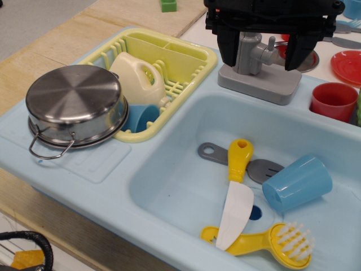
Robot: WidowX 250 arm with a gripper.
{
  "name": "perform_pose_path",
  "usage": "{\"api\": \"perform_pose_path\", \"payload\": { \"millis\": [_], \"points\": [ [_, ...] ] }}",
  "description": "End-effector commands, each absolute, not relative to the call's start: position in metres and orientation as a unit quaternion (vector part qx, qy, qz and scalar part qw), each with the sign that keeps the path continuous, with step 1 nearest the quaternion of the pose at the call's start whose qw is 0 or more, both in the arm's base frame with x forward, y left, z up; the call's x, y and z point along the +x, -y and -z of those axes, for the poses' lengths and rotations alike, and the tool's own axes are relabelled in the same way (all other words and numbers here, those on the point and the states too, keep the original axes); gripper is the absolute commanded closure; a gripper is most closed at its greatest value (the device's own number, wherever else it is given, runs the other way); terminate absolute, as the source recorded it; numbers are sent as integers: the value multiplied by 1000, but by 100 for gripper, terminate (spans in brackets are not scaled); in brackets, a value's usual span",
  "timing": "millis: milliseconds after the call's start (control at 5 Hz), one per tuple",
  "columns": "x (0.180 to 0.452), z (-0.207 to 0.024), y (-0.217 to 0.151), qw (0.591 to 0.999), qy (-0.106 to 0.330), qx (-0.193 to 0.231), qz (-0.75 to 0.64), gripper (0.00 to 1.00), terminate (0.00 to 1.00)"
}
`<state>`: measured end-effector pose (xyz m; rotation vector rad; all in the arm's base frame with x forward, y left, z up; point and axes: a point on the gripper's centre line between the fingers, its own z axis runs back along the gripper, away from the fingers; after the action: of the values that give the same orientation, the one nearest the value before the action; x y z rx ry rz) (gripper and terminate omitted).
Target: Turn lever vertical to front
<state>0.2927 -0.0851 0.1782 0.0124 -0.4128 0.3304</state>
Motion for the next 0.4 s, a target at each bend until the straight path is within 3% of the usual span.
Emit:
{"api": "perform_pose_path", "payload": {
  "millis": [0,200],
  "points": [
    [293,-178,85,965,204,6,-163,0,0],
    [312,-182,85,966,216,4,-142,0,0]
  ]
}}
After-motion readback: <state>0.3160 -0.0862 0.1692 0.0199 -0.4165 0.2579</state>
